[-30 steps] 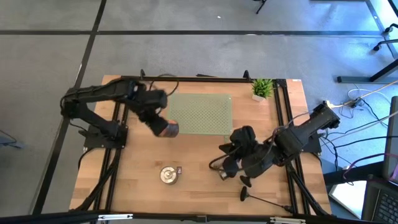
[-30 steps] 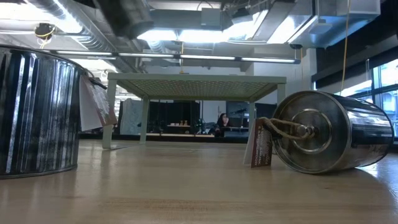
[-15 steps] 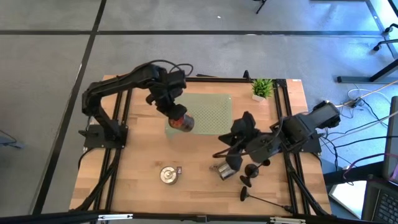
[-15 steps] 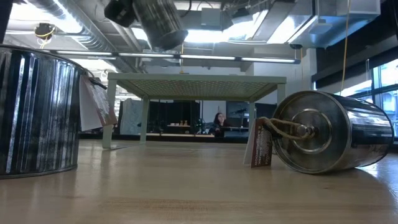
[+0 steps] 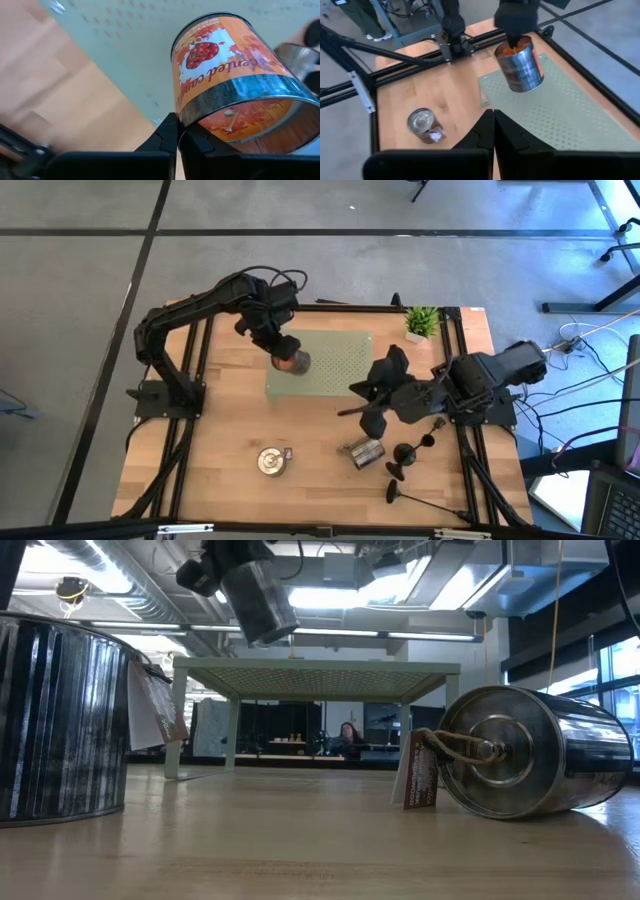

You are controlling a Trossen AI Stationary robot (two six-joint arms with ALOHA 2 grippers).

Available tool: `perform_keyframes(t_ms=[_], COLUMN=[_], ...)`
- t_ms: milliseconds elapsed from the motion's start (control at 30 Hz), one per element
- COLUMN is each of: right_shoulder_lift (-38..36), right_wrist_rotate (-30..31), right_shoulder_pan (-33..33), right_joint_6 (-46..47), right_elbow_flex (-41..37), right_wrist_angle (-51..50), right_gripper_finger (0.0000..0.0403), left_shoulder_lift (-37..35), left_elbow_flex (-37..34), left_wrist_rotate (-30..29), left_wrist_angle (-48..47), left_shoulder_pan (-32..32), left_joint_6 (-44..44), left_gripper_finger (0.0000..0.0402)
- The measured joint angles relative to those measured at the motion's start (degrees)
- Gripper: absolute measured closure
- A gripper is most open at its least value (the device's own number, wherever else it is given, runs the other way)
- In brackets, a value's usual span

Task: Pick & Place candle stick holders
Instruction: Put the orange scented candle on the shelf

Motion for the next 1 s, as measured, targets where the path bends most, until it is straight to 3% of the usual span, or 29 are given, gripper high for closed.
perform_keyframes(t_ms=[233, 400, 533, 667, 767, 1000], right_shoulder_lift=[0.0, 0.0, 0.0, 0.0, 0.0, 0.0], right_wrist_rotate=[0.0, 0.0, 0.5, 2.4, 4.1, 5.2], right_shoulder_pan=[-1.2, -1.4, -1.7, -1.9, -1.9, -3.2], right_joint_6=[-2.0, -2.3, -2.0, -0.7, 0.6, 3.5], right_elbow_flex=[0.0, 0.0, 0.0, 0.0, 0.0, 0.0], right_wrist_angle=[0.0, 0.0, 0.0, 0.0, 0.0, 0.3], right_gripper_finger=[0.0399, 0.0399, 0.0399, 0.0399, 0.0399, 0.0399], left_shoulder_lift=[0.0, 0.0, 0.0, 0.0, 0.2, 1.6], left_elbow_flex=[0.0, 0.0, 0.0, 0.0, 2.1, 14.9], left_wrist_rotate=[-9.0, -15.3, -19.8, -27.7, -30.1, -45.9], left_wrist_angle=[0.0, 0.0, 0.0, 2.0, 6.2, 16.0], left_shoulder_pan=[0.6, 1.0, 0.9, 1.2, 2.3, 6.7], left_joint_6=[13.1, 31.5, 41.4, 46.0, 46.7, 51.0], left_gripper_finger=[0.04, 0.04, 0.04, 0.04, 0.04, 0.04])
